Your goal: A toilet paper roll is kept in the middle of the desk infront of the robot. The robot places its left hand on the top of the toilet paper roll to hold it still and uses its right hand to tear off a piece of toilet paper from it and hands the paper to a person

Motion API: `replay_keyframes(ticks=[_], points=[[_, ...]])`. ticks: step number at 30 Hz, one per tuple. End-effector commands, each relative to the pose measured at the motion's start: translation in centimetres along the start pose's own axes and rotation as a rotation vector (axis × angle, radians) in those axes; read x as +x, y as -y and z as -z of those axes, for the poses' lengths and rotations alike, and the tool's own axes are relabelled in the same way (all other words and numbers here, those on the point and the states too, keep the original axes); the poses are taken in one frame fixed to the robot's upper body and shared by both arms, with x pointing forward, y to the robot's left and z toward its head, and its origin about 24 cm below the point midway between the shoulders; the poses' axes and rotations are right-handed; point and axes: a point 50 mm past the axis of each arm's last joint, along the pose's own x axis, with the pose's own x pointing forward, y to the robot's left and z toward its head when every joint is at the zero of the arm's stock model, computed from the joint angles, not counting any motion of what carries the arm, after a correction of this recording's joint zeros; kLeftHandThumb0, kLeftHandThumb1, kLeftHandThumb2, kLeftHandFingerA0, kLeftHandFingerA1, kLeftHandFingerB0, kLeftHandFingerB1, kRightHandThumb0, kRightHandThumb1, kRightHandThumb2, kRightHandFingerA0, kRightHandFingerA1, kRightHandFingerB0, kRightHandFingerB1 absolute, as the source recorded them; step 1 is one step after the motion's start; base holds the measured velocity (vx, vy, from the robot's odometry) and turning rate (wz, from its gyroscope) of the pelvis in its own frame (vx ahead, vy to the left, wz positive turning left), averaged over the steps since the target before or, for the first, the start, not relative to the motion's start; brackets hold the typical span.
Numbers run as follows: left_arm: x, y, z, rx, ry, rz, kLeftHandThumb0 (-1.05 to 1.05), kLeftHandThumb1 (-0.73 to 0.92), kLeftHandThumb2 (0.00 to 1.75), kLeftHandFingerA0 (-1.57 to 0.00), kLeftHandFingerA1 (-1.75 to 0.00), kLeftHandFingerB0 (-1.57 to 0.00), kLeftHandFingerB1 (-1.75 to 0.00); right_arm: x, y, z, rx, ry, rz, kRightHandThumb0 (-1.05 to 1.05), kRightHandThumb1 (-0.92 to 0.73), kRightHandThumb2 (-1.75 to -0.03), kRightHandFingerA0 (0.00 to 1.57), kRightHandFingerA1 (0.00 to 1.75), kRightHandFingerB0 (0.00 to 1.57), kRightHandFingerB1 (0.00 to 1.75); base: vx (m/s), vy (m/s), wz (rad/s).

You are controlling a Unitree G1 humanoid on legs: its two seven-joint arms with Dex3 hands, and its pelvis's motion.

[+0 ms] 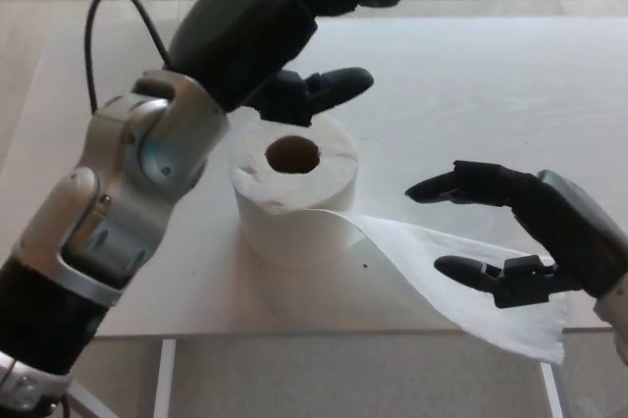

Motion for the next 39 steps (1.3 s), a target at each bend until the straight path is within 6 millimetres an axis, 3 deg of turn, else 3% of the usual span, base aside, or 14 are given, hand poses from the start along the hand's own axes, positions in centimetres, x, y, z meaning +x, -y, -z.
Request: replay_keyframes(ticks=[1, 3, 4, 5, 6, 7, 9, 10, 30, 35, 36, 37, 38, 39], points=[[-0.9, 3.8, 2.0, 0.21, -0.2, 0.05, -0.53, 0.78, 0.63, -0.3, -0.49, -0.36, -0.41, -0.5, -1.0, 0.3, -0.099, -0.1, 0.025, -0.45, -0.63, -0.58, 0.42, 0.69, 0.58, 0.52, 0.0, 0.0, 0.0], [-1.0, 4.0, 2.0, 0.209, -0.203, 0.052, -0.53, 0.78, 0.63, -0.3, -0.49, -0.36, -0.41, -0.5, -1.1, 0.3, -0.101, -0.101, 0.022, -0.45, -0.63, -0.58, 0.42, 0.69, 0.58, 0.52, 0.0, 0.0, 0.0], [-1.5, 4.6, 2.2, 0.186, -0.225, 0.072, -0.56, 0.81, 0.65, -0.28, -0.48, -0.35, -0.4, -0.5, -1.2, 0.3, -0.1, -0.095, 0.023, -0.46, -0.49, -0.91, 0.45, 0.71, 0.52, 0.64, 0.0, 0.0, 0.0], [-1.7, 4.9, 2.2, 0.173, -0.234, 0.085, -0.55, 0.83, 0.64, -0.28, -0.47, -0.34, -0.39, -0.6, -1.3, 0.3, -0.102, -0.097, 0.022, -0.45, -0.62, -0.59, 0.45, 0.72, 0.58, 0.53, 0.0, 0.0, 0.0], [-2.0, 5.2, 2.4, 0.172, -0.24, 0.097, -0.57, 0.81, 0.65, -0.29, -0.45, -0.33, -0.39, -0.6, -1.4, 0.3, -0.106, -0.101, 0.021, -0.46, -0.48, -0.91, 0.45, 0.7, 0.53, 0.64, 0.0, 0.0, 0.0], [-2.3, 5.6, 2.6, 0.174, -0.249, 0.108, -0.61, 0.65, 0.99, -0.22, -0.53, -0.3, -0.53, -0.6, -1.4, 0.3, -0.103, -0.104, 0.021, -0.42, -0.62, -0.58, 0.43, 0.69, 0.58, 0.53, 0.0, 0.0, 0.0], [-3.0, 6.4, 3.1, 0.17, -0.281, 0.128, -0.58, 0.63, 0.97, -0.21, -0.52, -0.3, -0.53, -0.7, -1.6, 0.4, -0.099, -0.108, 0.021, -0.45, -0.62, -0.58, 0.42, 0.7, 0.58, 0.54, 0.0, 0.0, 0.0], [-3.3, 6.6, 3.4, 0.163, -0.298, 0.133, -0.51, 0.81, 0.64, -0.28, -0.42, -0.34, -0.37, -0.7, -1.7, 0.4, -0.1, -0.108, 0.023, -0.43, -0.61, -0.58, 0.42, 0.7, 0.58, 0.54, 0.0, 0.0, 0.0], [-5.0, 11.7, 5.5, 0.137, -0.412, 0.156, -0.55, 0.9, 0.67, -0.25, -0.45, -0.32, -0.37, -0.6, -2.0, -0.2, -0.117, -0.151, 0.108, -0.46, -0.63, -0.59, 0.43, 0.65, 0.56, 0.48, 0.0, 0.0, 0.0], [-4.5, 11.7, 5.2, 0.13, -0.407, 0.142, -0.51, 0.89, 0.66, -0.26, -0.42, -0.32, -0.36, -0.4, -2.0, -0.9, -0.123, -0.211, 0.099, -0.61, -0.69, -0.61, 0.19, 0.61, 0.35, 0.38, 0.0, 0.0, 0.0], [-4.3, 11.6, 5.0, 0.133, -0.399, 0.136, -0.49, 0.9, 0.66, -0.25, -0.43, -0.3, -0.36, -0.2, -2.1, -1.0, -0.161, -0.266, 0.055, -0.75, -0.53, -0.92, 0.0, 0.35, 0.11, 0.43, 0.0, 0.0, 0.0], [-4.3, 11.5, 5.1, 0.133, -0.399, 0.133, -0.49, 0.9, 0.66, -0.25, -0.43, -0.3, -0.36, -0.1, -2.1, -1.1, -0.166, -0.272, 0.051, -0.75, -0.53, -0.92, 0.0, 0.35, 0.11, 0.43, 0.0, 0.0, 0.0], [-4.1, 11.5, 5.1, 0.135, -0.394, 0.125, -0.46, 0.89, 0.66, -0.26, -0.43, -0.31, -0.36, 0.0, -2.3, -1.1, -0.192, -0.295, 0.029, -0.76, -0.67, -0.61, 0.0, 0.17, 0.14, 0.29, 0.0, 0.0, 0.0], [-3.8, 11.5, 4.9, 0.134, -0.391, 0.112, -0.34, 0.86, 0.65, -0.29, -0.41, -0.32, -0.36, 0.1, -2.6, -1.1, -0.222, -0.34, -0.016, -0.97, -0.57, -0.89, 0.0, 0.08, 0.07, 0.11, 0.0, 0.0, 0.0]])
